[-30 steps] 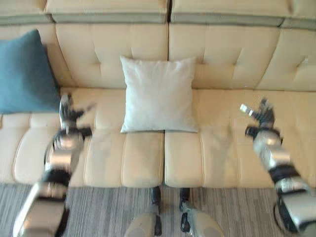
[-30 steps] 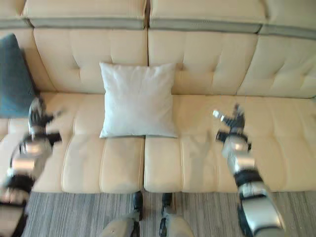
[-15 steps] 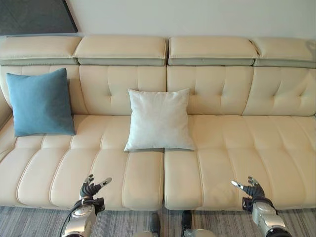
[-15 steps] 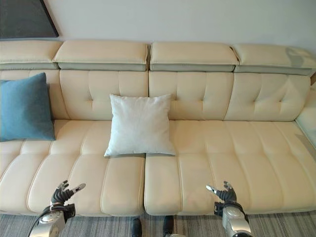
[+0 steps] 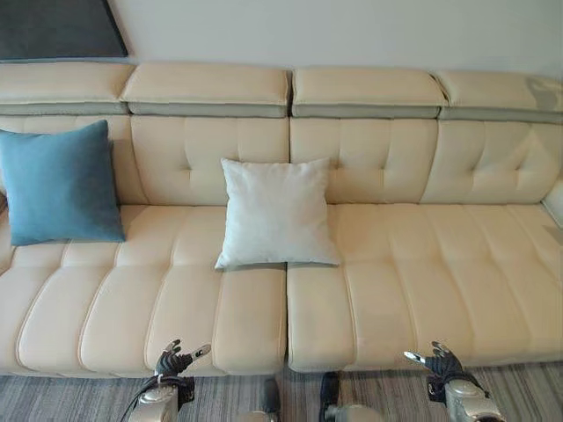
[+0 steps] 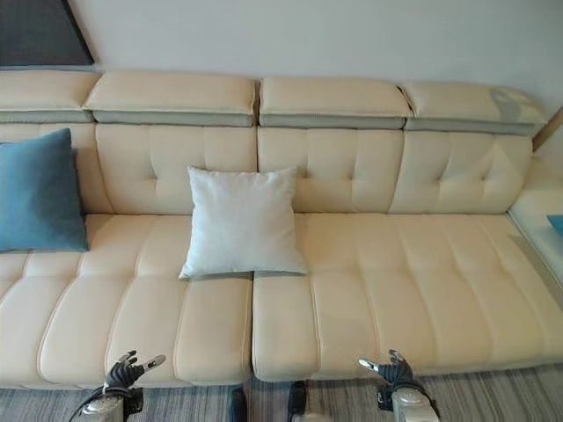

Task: Pick up all the scattered cushions and arrange them neatly on the sofa.

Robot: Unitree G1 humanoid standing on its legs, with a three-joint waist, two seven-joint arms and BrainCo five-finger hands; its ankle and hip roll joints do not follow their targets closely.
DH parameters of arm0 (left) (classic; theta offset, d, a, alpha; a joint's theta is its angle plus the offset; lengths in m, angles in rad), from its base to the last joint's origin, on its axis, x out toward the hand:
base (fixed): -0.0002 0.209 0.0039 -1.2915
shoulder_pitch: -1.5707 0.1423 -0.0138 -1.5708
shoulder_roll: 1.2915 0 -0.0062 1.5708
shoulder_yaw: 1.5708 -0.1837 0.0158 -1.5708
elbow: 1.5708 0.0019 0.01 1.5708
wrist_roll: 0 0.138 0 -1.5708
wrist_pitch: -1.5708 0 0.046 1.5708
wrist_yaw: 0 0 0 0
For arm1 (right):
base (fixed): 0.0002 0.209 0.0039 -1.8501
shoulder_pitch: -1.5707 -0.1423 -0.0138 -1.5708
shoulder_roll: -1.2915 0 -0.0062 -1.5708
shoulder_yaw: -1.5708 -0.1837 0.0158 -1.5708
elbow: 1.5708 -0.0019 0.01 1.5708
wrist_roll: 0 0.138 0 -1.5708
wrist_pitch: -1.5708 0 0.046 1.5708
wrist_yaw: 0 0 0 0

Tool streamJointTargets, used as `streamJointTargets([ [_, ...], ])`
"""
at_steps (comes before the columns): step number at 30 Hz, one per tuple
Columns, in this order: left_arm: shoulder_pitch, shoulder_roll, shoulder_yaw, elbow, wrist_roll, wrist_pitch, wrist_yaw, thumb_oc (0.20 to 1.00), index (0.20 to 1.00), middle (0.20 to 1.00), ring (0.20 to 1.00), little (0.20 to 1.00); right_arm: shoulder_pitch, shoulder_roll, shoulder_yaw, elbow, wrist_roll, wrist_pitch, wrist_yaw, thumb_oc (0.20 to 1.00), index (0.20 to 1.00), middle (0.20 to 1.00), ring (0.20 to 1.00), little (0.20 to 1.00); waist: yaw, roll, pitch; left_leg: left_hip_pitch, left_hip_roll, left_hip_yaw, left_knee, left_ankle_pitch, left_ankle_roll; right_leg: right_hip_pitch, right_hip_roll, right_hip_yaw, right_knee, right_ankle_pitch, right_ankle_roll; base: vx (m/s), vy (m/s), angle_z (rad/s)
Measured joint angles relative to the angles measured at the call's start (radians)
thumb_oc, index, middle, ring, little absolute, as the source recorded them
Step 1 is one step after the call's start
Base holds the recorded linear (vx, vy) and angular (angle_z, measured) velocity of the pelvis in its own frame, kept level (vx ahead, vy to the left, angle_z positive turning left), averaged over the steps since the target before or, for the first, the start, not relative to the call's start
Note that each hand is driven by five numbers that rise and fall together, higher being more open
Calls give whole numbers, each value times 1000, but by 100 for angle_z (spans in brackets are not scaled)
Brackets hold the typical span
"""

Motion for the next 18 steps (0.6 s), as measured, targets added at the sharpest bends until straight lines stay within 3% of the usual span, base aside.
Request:
streamJointTargets([
  [1,0,11,2,5,0,-2,0,1000,1000,1000,1000,1000,-2,1,-1,0,0,-2,5,1000,1000,1000,1000,1000,8,-14,-2,2,3,5,1,9,-12,70,-26,16,49,-69,42,-131,-167,-14],
  [2,7,15,0,6,0,-2,0,1000,1000,1000,1000,1000,-1,1,-2,0,0,-3,6,1000,1000,1000,1000,1000,18,-29,-5,7,-2,5,2,28,-38,200,-39,36,-89,-89,74,-273,-243,-19],
  [3,6,17,1,6,0,-1,0,1000,1000,1000,1000,1000,-1,1,-2,1,0,-3,7,1000,1000,1000,1000,1000,24,-43,-3,7,-9,5,0,39,-53,271,-34,61,-216,-73,74,-342,-271,-10],
  [4,9,14,0,13,-1,-2,-1,1000,1000,1000,1000,1000,-3,-3,-2,1,0,-3,7,1000,1000,1000,1000,1000,26,-45,0,1,-3,3,1,52,-69,313,-14,52,-322,-45,22,-470,-370,-27],
  [5,19,10,5,38,-3,-2,0,1000,1000,1000,1000,1000,-16,0,3,0,0,-3,7,1000,1000,1000,1000,1000,36,-33,-2,-12,31,5,1,87,-82,326,26,50,-395,5,-41,-543,-413,-17],
  [6,37,2,3,37,-9,0,-1,1000,1000,1000,1000,1000,3,-4,5,-8,0,-2,7,1000,1000,1000,1000,1000,36,-23,-4,-20,70,-13,1,125,-114,335,76,50,-414,25,-62,-537,-391,-10],
  [7,41,-1,1,37,-9,-1,-2,1000,1000,1000,1000,1000,14,-4,3,-8,1,-1,6,1000,1000,1000,1000,1000,36,-23,-4,-27,85,-27,2,154,-142,335,96,47,-414,28,-68,-457,-295,25],
  [9,38,-3,0,36,-8,1,-2,1000,1000,1000,1000,1000,28,-4,-4,-10,5,-1,5,1000,1000,1000,1000,1000,37,-30,10,-54,114,-68,3,247,-241,325,124,37,-414,40,-118,-404,-188,24],
  [10,45,-17,-1,37,-8,5,-3,1000,1000,1000,1000,1000,41,-17,-2,-19,21,-2,3,1000,1000,1000,1000,1000,34,-24,18,-72,118,-85,5,286,-216,307,138,19,-414,63,-161,-383,-139,6],
  [12,44,-18,0,37,-8,8,-3,1000,1000,1000,1000,1000,35,-25,23,-20,21,-1,-3,1000,1000,1000,1000,1000,34,-45,25,-69,77,-135,38,222,-274,275,121,20,-413,96,-195,-226,-58,-15],
  [13,38,-12,2,37,-8,8,-2,1000,1000,1000,1000,1000,23,-23,37,-28,21,-1,-4,1000,1000,1000,1000,1000,36,-57,30,-61,39,-143,67,163,-272,265,99,25,-413,105,-194,-144,-5,-14],
  [15,15,-10,5,32,-8,8,-1,1000,1000,1000,1000,1000,18,-21,36,-62,21,0,-2,1000,1000,1000,1000,1000,18,-70,60,-12,-10,-139,165,13,-203,248,76,35,-413,128,-193,-88,28,-1],
  [16,10,-11,5,30,-8,8,-2,1000,1000,1000,1000,1000,18,-19,37,-74,21,0,-2,1000,1000,1000,1000,1000,18,-68,63,40,-17,-140,170,-45,-185,238,79,48,-414,127,-180,-62,41,7],
  [18,0,-15,4,11,-8,5,-1,1000,1000,1000,1000,1000,12,-22,33,-77,21,1,1,1000,1000,1000,1000,1000,10,-65,75,108,-30,-163,148,-99,-164,216,82,64,-413,134,-155,-46,97,-9],
])
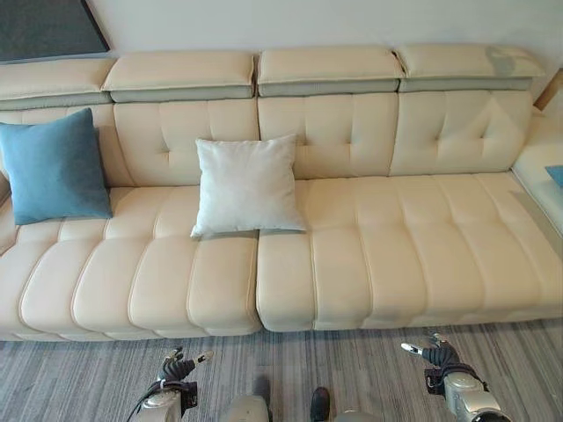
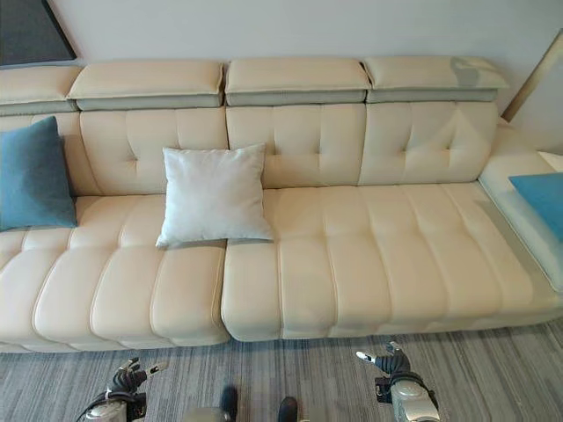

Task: Pick up all the scattered cushions and arrange them neatly on the sofa.

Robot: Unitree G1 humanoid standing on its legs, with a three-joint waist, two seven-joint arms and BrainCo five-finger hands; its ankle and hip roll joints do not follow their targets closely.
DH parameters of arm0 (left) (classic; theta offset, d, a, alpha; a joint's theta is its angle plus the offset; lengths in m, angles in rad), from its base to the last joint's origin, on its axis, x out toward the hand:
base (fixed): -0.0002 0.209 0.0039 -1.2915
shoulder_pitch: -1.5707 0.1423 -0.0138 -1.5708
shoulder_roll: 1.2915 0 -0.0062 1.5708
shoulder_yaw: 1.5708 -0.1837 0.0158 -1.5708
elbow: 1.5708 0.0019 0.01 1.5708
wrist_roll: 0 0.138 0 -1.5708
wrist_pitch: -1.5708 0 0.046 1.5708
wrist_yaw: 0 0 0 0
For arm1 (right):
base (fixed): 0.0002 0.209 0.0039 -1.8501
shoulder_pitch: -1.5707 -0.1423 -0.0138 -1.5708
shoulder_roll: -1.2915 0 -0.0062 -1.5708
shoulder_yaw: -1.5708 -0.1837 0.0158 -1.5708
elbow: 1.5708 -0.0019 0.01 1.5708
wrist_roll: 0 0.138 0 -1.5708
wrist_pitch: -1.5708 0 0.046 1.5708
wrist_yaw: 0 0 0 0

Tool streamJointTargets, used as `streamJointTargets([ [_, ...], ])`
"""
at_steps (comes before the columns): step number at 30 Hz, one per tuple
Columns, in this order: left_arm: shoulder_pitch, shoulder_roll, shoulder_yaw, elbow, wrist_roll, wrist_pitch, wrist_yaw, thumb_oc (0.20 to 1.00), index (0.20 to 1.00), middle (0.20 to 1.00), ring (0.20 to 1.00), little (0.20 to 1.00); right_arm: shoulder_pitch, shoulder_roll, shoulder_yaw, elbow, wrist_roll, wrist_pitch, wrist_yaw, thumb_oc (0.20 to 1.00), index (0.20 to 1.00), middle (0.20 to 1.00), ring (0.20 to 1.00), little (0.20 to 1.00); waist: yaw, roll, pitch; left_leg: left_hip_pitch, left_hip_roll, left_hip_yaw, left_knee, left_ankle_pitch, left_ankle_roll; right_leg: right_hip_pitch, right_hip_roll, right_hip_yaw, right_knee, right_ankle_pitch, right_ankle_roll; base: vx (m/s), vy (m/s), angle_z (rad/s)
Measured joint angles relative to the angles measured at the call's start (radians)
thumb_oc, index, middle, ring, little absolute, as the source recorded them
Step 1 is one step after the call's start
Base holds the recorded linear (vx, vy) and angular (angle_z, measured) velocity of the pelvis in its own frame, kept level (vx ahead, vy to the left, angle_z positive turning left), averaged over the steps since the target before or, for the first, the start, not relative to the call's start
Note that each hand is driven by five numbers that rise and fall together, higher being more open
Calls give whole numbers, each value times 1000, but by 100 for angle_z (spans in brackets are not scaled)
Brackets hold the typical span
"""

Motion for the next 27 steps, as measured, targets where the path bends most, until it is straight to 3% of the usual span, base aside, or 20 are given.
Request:
streamJointTargets([
  [2,1,-4,0,-20,-1,4,-1,1000,1000,1000,1000,1000,-1,3,-3,-11,0,-1,4,1000,1000,1000,1000,1000,1,7,1,51,-4,-5,-26,-42,32,-29,1,24,-6,26,35,-9,69,-33],
  [4,9,-21,-1,-26,0,5,-1,1000,1000,1000,1000,1000,5,-7,-5,-14,0,1,6,1000,1000,1000,1000,1000,-12,47,-4,110,8,-7,-146,-41,36,-50,18,14,-6,27,37,4,115,1],
  [5,2,-27,-2,-28,0,5,-1,1000,1000,1000,1000,1000,4,-13,-7,-12,0,2,5,1000,1000,1000,1000,1000,-13,66,0,114,21,-6,-153,-56,61,-58,29,12,-6,29,39,-19,222,-7],
  [7,-16,-32,-5,-17,3,18,-9,1000,1000,1000,1000,1000,45,20,-58,-22,0,3,6,1000,1000,1000,1000,1000,-24,48,-1,118,-16,9,-160,-51,70,-66,-4,30,-6,65,56,-51,183,-19],
  [9,4,-31,-8,-21,10,19,-11,1000,1000,1000,1000,1000,70,21,-55,-21,0,3,7,1000,1000,1000,1000,1000,-23,49,-17,115,-32,51,-159,-49,84,-87,-16,46,-7,48,86,-75,153,-45],
  [11,4,-29,-14,-16,14,22,-14,1000,1000,1000,1000,1000,77,28,-70,-8,0,5,7,1000,1000,1000,1000,1000,-29,77,-24,92,-10,109,-160,-30,136,-123,-11,29,37,16,133,-101,171,-76],
  [12,8,-27,-14,-17,22,23,-15,1000,1000,1000,1000,1000,80,34,-78,-7,0,5,6,1000,1000,1000,1000,1000,-36,77,-26,92,-11,124,-158,-28,138,-137,-15,22,80,15,130,-119,172,-95],
  [13,13,-9,-34,-13,40,25,-14,1000,1000,1000,1000,1000,97,52,-83,-10,0,-2,4,1000,1000,1000,1000,1000,-56,32,-39,97,-63,163,-144,-27,131,-149,-28,103,89,103,96,-87,126,-119],
  [14,14,-7,-47,-12,40,27,-15,1000,1000,1000,1000,1000,83,56,-84,-13,0,-4,4,1000,1000,1000,1000,1000,-60,35,-38,96,-64,197,-150,-27,134,-160,-20,151,61,156,125,-139,63,-145],
  [15,16,-8,-42,-9,40,26,-21,1000,1000,1000,1000,1000,60,58,-82,-23,1,-4,3,1000,1000,1000,1000,1000,-63,50,-39,80,-46,235,-159,-32,146,-152,-27,153,27,155,191,-108,29,-117],
  [16,-4,-15,-33,-4,40,26,-20,1000,1000,1000,1000,1000,70,57,-82,-25,1,-1,3,1000,1000,1000,1000,1000,-79,55,-40,73,-44,243,-159,-47,153,-146,-33,142,29,123,183,-135,24,-125],
  [17,-15,-11,-31,-47,40,11,-17,1000,1000,1000,1000,1000,70,70,-81,-4,1,7,-5,1000,1000,1000,1000,1000,-77,57,-46,76,-15,359,-151,-18,149,-169,-51,-3,126,38,162,-50,-20,-151],
  [18,-18,-5,-30,-44,40,12,-16,1000,1000,1000,1000,1000,69,73,-75,-5,1,4,-5,1000,1000,1000,1000,1000,-62,68,-42,78,2,413,-148,-22,150,-183,-62,-58,174,9,156,-59,-39,-184],
  [19,-19,-1,-29,-38,40,15,-15,1000,1000,1000,1000,1000,59,73,-78,-7,1,1,-4,1000,1000,1000,1000,1000,-61,77,-44,82,23,465,-150,-23,150,-168,-97,-186,192,-22,152,-25,-57,-194],
  [20,-16,-4,-22,-35,40,15,-14,1000,1000,1000,1000,1000,60,67,-90,-9,0,0,-6,1000,1000,1000,1000,1000,-57,84,-48,85,50,538,-148,-23,149,-145,-156,-385,204,-47,186,8,-73,-171],
  [21,-10,-5,-13,-35,41,15,-15,1000,1000,1000,1000,1000,58,65,-94,-11,0,-1,-5,1000,1000,1000,1000,1000,-52,85,-49,88,61,576,-146,-26,146,-140,-173,-441,205,-55,197,41,-80,-170],
  [23,1,0,-1,-22,41,18,-16,1000,1000,1000,1000,1000,61,65,-112,-12,0,0,-6,1000,1000,1000,1000,1000,-54,72,-51,103,64,617,-148,-41,125,-111,-206,-458,167,-49,197,61,-85,-127],
  [24,1,0,-4,-7,44,21,-17,1000,1000,1000,1000,1000,77,52,-117,1,0,6,-9,1000,1000,1000,1000,1000,-67,46,-53,136,60,659,-147,-42,88,-88,-203,-473,129,35,146,107,-144,-106],
  [25,6,-11,-2,-13,53,23,-16,1000,1000,1000,1000,1000,85,40,-117,-1,0,5,-10,1000,1000,1000,1000,1000,-80,53,-53,146,72,666,-146,-53,50,-89,-187,-469,130,43,134,183,-289,-123],
  [27,5,-24,-14,-14,79,23,-19,1000,1000,1000,1000,1000,93,12,-116,0,0,5,-14,1000,1000,1000,1000,1000,-72,73,-62,150,88,618,-146,-51,46,-98,-143,-416,109,27,132,125,-225,-88],
])
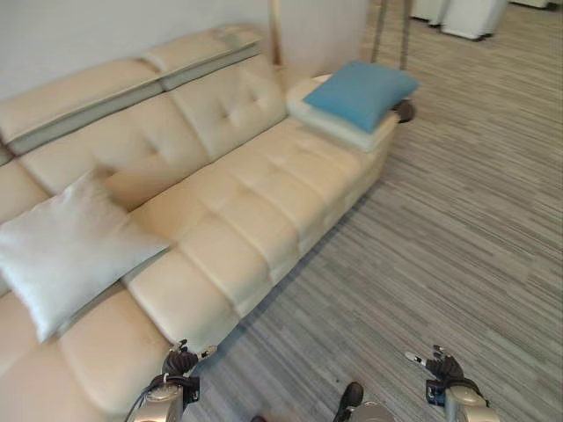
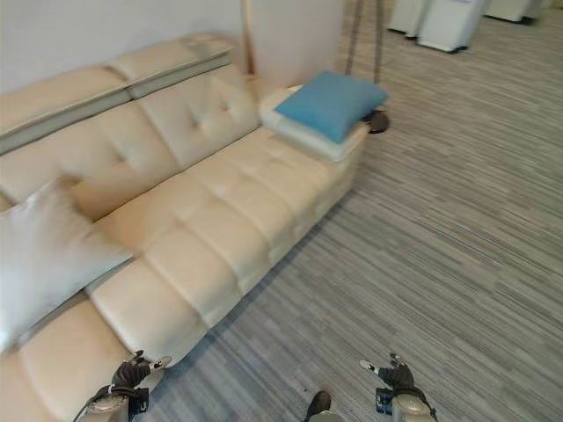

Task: Pick up all the scattered cushions and arrange them neatly on the sofa.

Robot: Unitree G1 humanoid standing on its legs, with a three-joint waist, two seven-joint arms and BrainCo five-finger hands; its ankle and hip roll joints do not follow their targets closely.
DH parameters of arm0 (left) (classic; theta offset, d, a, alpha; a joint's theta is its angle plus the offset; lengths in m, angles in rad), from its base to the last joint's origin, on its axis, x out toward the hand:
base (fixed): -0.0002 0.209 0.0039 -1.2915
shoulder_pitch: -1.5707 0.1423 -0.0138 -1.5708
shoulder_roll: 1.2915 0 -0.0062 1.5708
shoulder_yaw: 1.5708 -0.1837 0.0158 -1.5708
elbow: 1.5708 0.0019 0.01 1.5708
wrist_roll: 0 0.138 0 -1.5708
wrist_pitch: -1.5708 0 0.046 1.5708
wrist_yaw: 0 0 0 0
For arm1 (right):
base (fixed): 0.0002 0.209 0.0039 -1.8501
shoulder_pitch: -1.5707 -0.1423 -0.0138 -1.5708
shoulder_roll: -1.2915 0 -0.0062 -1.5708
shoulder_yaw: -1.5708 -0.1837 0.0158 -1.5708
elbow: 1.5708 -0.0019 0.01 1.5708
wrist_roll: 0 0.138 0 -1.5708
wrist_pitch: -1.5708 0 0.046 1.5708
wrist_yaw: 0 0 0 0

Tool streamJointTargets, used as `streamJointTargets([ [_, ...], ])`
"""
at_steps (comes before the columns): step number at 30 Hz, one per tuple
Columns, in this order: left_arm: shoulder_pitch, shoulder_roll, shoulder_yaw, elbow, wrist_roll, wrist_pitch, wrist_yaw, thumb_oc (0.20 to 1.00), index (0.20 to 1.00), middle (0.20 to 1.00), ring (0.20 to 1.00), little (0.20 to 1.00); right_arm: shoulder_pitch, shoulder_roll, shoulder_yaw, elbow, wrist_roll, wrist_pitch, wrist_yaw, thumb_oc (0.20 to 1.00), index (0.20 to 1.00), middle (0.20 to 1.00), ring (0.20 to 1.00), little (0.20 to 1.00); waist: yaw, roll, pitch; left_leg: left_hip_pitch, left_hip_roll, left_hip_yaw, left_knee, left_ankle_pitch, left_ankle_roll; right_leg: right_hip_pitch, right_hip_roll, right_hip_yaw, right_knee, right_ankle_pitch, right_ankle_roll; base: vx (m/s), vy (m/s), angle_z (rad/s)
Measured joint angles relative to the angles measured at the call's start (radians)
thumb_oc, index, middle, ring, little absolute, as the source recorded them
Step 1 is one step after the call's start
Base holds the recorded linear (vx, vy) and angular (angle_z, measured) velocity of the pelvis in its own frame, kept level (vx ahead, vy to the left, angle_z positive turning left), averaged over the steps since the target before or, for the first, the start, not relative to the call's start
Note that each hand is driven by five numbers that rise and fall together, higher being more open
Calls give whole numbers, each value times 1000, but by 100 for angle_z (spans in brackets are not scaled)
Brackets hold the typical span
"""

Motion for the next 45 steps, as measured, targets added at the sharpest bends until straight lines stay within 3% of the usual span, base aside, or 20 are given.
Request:
streamJointTargets([
  [4,-75,-4,-1,0,0,0,0,1000,1000,1000,1000,1000,18,-27,-7,12,2,2,-4,1000,1000,1000,1000,1000,-33,17,-3,-14,40,3,5,23,-37,-1,63,17,-51,-11,-15,210,-272,-25],
  [8,-81,-11,-36,0,0,0,0,1000,1000,1000,1000,1000,15,-33,-12,9,22,0,-4,1000,1000,1000,1000,1000,-44,39,0,-20,87,14,81,8,-74,2,88,20,-42,-52,-76,211,-304,-27],
  [10,-63,-12,-40,6,-1,-1,6,1000,1000,1000,1000,1000,-13,14,-38,65,40,-3,-5,1000,1000,1000,1000,1000,-11,8,8,-89,154,-105,372,9,-123,16,89,62,-2,-98,-119,265,-353,-95],
  [12,-28,-25,-62,-8,-3,-1,3,1000,1000,1000,1000,1000,0,3,-2,33,43,-2,-4,1000,1000,1000,1000,1000,15,-6,2,-157,162,-204,536,-2,-131,37,87,137,-16,-92,-150,185,-114,-118],
  [14,-11,-48,-61,-29,-6,-2,7,1000,1000,1000,1000,1000,-24,-15,38,10,43,-1,-4,1000,1000,1000,1000,1000,34,6,1,-271,2,-464,547,-69,-104,62,112,240,-80,-44,-140,258,-77,-122],
  [16,-7,-50,-61,-57,-10,-11,9,1000,1000,1000,1000,1000,-26,-8,44,8,42,0,-2,1000,1000,1000,1000,1000,55,-12,12,-299,-77,-547,401,-74,-70,82,120,295,-111,-47,-149,249,-54,-93],
  [17,-7,-49,-60,-54,-10,-12,10,1000,1000,1000,1000,1000,-28,-5,44,9,42,0,-1,1000,1000,1000,1000,1000,63,-22,20,-310,-89,-546,340,-60,-51,97,121,301,-115,-39,-149,278,-35,-57],
  [20,-1,-50,-62,-39,-11,-9,12,1000,1000,1000,1000,1000,-34,-7,44,19,40,-1,-3,1000,1000,1000,1000,1000,66,-29,33,-335,-121,-689,-9,76,-65,137,145,321,-116,-75,-139,269,-16,-20],
  [26,5,-48,-60,-9,-11,-2,14,1000,1000,1000,1000,1000,-62,-12,40,44,40,-2,-5,1000,1000,1000,1000,1000,87,-5,46,-438,-129,-674,-5,118,-83,189,176,347,-110,-121,-145,463,118,-16],
  [28,43,-50,-17,-2,-36,0,22,1000,1000,1000,1000,1000,-78,1,40,70,38,-2,-2,1000,1000,1000,1000,1000,125,1,45,-347,-136,-675,-5,127,-31,249,160,440,-110,-188,-112,589,213,-103],
  [30,46,-40,-17,6,-45,1,28,1000,1000,1000,1000,1000,-62,10,48,78,37,0,3,1000,1000,1000,1000,1000,112,-21,21,-300,-183,-644,-4,167,28,289,107,442,-99,-213,-62,487,196,-55],
  [32,30,-40,-20,2,-45,0,32,1000,1000,1000,1000,1000,-39,15,47,74,37,0,9,1000,1000,1000,1000,1000,105,-11,6,-269,-187,-613,-2,180,91,184,80,420,180,-300,4,328,194,-37],
  [33,23,-23,-22,-6,-45,-1,33,1000,1000,1000,1000,1000,-38,32,52,54,37,0,10,1000,1000,1000,1000,1000,104,-4,2,-243,-174,-599,0,172,127,38,53,398,495,-298,23,310,217,-40],
  [34,10,12,-29,-18,-45,-2,34,1000,1000,1000,1000,1000,-20,46,84,17,37,-2,12,1000,1000,1000,1000,1000,96,-38,-3,-226,-193,-584,1,155,130,-94,-7,397,759,-291,69,499,314,-30],
  [35,-32,42,-31,-29,-44,-2,34,1000,1000,1000,1000,1000,-24,57,80,12,34,-1,12,1000,1000,1000,1000,1000,92,-79,4,-188,-239,-570,6,110,180,-250,-113,385,931,-286,89,495,253,-23],
  [36,-53,36,-54,-25,-44,-1,36,1000,1000,1000,1000,1000,-29,54,76,1,25,-2,11,1000,1000,1000,1000,1000,90,-53,23,-162,-240,-568,11,78,204,-300,-124,361,910,-300,69,532,192,-30],
  [39,-79,11,-66,-16,-43,-2,39,1000,1000,1000,1000,1000,-68,47,80,-6,18,-1,14,1000,1000,1000,1000,1000,81,19,76,-79,-211,-544,15,37,129,-311,-70,260,520,-291,21,310,-4,-15],
  [42,-77,18,-48,-20,-41,-2,40,1000,1000,1000,1000,1000,-46,50,79,-8,18,1,18,1000,1000,1000,1000,1000,83,17,86,-13,-222,-541,17,-30,65,-312,17,249,184,-194,41,402,-90,-2],
  [43,-77,16,-16,-8,-40,1,39,1000,1000,1000,1000,1000,-43,49,62,0,18,0,18,1000,1000,1000,1000,1000,79,6,86,4,-228,-544,14,-51,57,-310,72,267,-24,-108,70,537,-138,16],
  [45,-81,10,-18,-8,-40,1,37,1000,1000,1000,1000,1000,-45,47,26,13,18,3,17,1000,1000,1000,1000,1000,78,0,89,26,-231,-539,13,-60,56,-310,96,266,-111,-67,55,546,-137,29],
])
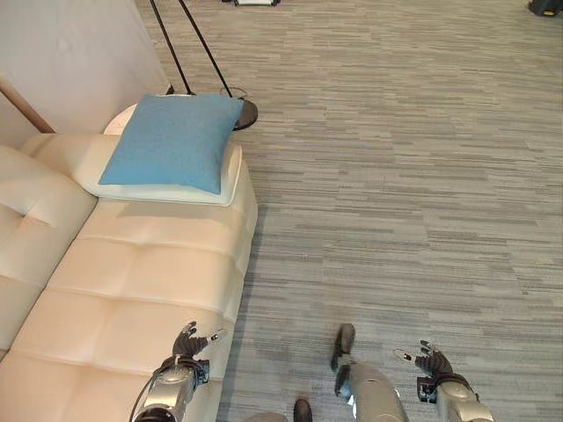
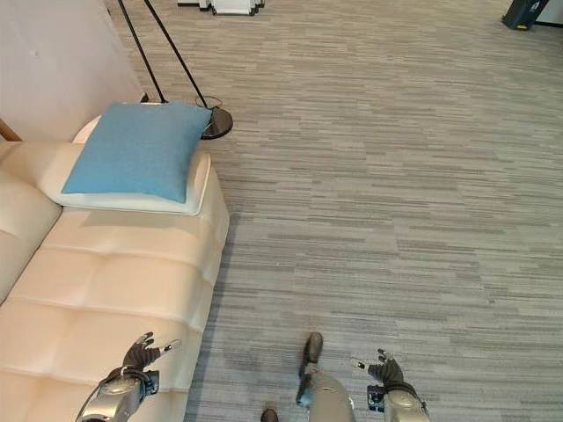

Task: Pick up all the scattered cushions and arrange them neatly on the sofa.

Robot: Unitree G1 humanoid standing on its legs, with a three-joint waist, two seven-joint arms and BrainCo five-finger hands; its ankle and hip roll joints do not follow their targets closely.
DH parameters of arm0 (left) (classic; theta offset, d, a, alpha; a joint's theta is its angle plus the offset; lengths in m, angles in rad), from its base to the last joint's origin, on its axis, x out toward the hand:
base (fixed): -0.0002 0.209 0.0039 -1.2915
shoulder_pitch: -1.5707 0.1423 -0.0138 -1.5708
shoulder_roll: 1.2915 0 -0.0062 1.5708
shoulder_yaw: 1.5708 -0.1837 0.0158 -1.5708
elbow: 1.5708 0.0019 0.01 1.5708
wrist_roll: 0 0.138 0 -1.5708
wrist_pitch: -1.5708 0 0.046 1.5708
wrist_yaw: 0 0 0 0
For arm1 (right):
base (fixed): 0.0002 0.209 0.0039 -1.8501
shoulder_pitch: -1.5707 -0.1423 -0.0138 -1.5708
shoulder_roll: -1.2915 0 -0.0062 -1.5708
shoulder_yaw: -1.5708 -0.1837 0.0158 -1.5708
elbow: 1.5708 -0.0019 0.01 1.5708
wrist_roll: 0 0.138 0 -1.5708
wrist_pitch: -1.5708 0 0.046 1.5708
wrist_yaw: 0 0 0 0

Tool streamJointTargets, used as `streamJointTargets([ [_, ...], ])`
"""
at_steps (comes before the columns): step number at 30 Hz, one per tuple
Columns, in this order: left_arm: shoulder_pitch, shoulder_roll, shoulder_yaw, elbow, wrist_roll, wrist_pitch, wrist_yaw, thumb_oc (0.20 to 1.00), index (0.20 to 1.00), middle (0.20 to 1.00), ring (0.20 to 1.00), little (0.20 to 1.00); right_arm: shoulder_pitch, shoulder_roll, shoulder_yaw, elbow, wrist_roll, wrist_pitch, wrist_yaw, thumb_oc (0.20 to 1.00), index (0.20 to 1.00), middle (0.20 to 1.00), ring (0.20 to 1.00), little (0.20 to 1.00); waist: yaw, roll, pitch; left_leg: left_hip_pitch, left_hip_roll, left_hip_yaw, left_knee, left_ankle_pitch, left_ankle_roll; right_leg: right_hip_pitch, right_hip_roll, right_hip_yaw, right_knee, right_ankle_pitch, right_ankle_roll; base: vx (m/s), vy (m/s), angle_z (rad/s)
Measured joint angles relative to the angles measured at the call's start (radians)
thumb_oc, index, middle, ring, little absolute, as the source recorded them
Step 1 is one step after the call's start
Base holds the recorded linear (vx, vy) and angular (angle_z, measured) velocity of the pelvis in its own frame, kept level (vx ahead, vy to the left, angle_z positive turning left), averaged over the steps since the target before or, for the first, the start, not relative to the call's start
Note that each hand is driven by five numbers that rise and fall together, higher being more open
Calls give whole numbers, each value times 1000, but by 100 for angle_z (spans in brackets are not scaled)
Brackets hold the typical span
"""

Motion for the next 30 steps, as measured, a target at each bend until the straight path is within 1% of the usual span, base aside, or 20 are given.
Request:
streamJointTargets([
  [2,14,-22,-2,0,1,0,-7,1000,1000,1000,1000,1000,14,0,-26,39,0,1,0,1000,1000,1000,1000,1000,-16,-4,-3,95,-1,-10,0,-13,-21,106,2,-2,55,6,-30,573,-154,46],
  [3,28,-36,-2,-2,1,-1,-8,1000,1000,1000,1000,1000,20,-4,-28,58,0,1,0,1000,1000,1000,1000,1000,-16,6,-10,135,14,-12,7,-24,-37,142,15,-1,45,51,-87,781,-263,29],
  [4,43,-45,-1,-7,0,-2,-10,1000,1000,1000,1000,1000,17,-5,-25,66,0,1,1,1000,1000,1000,1000,1000,-15,15,-22,136,30,-15,47,-30,-47,160,27,-8,61,64,-105,743,-299,0],
  [6,68,-60,-5,-4,0,-1,-20,1000,1000,1000,1000,1000,17,-4,-27,85,2,-1,3,1000,1000,1000,1000,1000,-16,1,-39,45,44,-25,338,-54,-87,190,22,15,119,57,-151,585,-323,9],
  [7,95,-61,-9,-3,-1,-2,-26,1000,1000,1000,1000,1000,44,-8,-24,66,3,-3,4,1000,1000,1000,1000,1000,-8,-11,-61,10,50,-13,443,-52,-102,227,29,27,94,108,-233,494,-347,6],
  [8,126,-71,-11,-11,-1,1,-33,1000,1000,1000,1000,1000,53,-26,-25,61,6,-5,3,1000,1000,1000,1000,1000,0,20,-83,-87,101,-37,703,-15,-120,282,88,30,69,64,-268,435,-313,-9],
  [10,116,-59,-10,-25,-1,0,-33,1000,1000,1000,1000,1000,34,-25,-18,60,22,-4,3,1000,1000,1000,1000,1000,28,7,-74,-247,113,-48,925,-15,-119,315,105,42,47,47,-289,304,-194,-18],
  [12,100,-38,-9,-26,-2,1,-33,1000,1000,1000,1000,1000,11,-11,-9,60,22,-2,3,1000,1000,1000,1000,1000,36,-33,-44,-374,112,-55,954,-49,-74,370,108,56,39,40,-286,202,-88,-25],
  [14,92,-26,-11,-26,-4,3,-33,1000,1000,1000,1000,1000,-11,-12,12,44,22,-4,1,1000,1000,1000,1000,1000,28,-70,-27,-481,92,-68,759,-59,-72,414,95,54,6,24,-269,329,-52,-21],
  [16,89,-27,-12,-28,-4,6,-33,1000,1000,1000,1000,1000,-19,-21,19,22,22,-2,1,1000,1000,1000,1000,1000,28,-65,-18,-516,81,-78,498,-40,-70,464,96,69,2,-12,-226,400,-37,-15],
  [18,81,-30,-10,-26,-2,9,-32,1000,1000,1000,1000,1000,-21,-36,57,35,20,5,2,1000,1000,1000,1000,1000,25,-52,-7,-444,54,-139,-32,116,-81,540,95,80,2,-61,-161,390,9,-12],
  [19,82,-30,-10,-26,-1,9,-31,1000,1000,1000,1000,1000,-17,-37,58,34,20,9,2,1000,1000,1000,1000,1000,32,-50,-8,-451,49,-130,-31,135,-65,572,95,80,1,-77,-152,483,43,-17],
  [20,100,-31,-8,-15,-1,9,-29,1000,1000,1000,1000,1000,-18,-41,58,35,19,14,1,1000,1000,1000,1000,1000,29,-47,-19,-472,38,-64,-30,132,-70,609,93,65,1,-133,-172,508,55,3],
  [22,91,-37,-2,15,-1,13,-29,1000,1000,1000,1000,1000,-17,-43,58,56,19,19,2,1000,1000,1000,1000,1000,30,-45,-22,-478,39,29,-22,136,-56,650,95,51,1,-176,-164,577,97,15],
  [24,138,-32,32,-1,-1,20,-30,1000,1000,1000,1000,1000,-12,-32,59,57,8,19,5,1000,1000,1000,1000,1000,43,-77,-41,-455,37,161,94,150,21,724,66,58,8,-239,-97,455,110,5],
  [25,155,-36,34,-3,-1,26,-25,1000,1000,1000,1000,1000,3,-33,64,64,-2,19,5,1000,1000,1000,1000,1000,39,-84,-54,-434,29,162,105,194,78,730,57,42,72,-261,-66,431,146,25],
  [26,166,-32,21,-3,-1,27,-30,1000,1000,1000,1000,1000,11,-26,52,63,-7,19,5,1000,1000,1000,1000,1000,49,-82,-62,-404,24,144,95,239,123,711,49,29,153,-273,-27,520,204,41],
  [27,157,-30,29,-1,-1,30,-26,1000,1000,1000,1000,1000,16,-8,50,52,-12,19,6,1000,1000,1000,1000,1000,48,-97,-65,-366,4,135,88,211,126,701,29,19,250,-250,-27,286,163,18],
  [29,158,-24,26,10,-1,30,-25,1000,1000,1000,1000,1000,9,24,62,46,-19,18,14,1000,1000,1000,1000,1000,57,-93,-83,-275,-3,104,35,195,101,496,-53,25,736,-263,27,349,188,22],
  [30,134,-22,30,-3,-2,29,-24,1000,1000,1000,1000,1000,7,23,92,19,-21,17,18,1000,1000,1000,1000,1000,65,-93,-76,-240,-15,61,24,189,118,364,-88,29,970,-242,83,286,133,59],
])
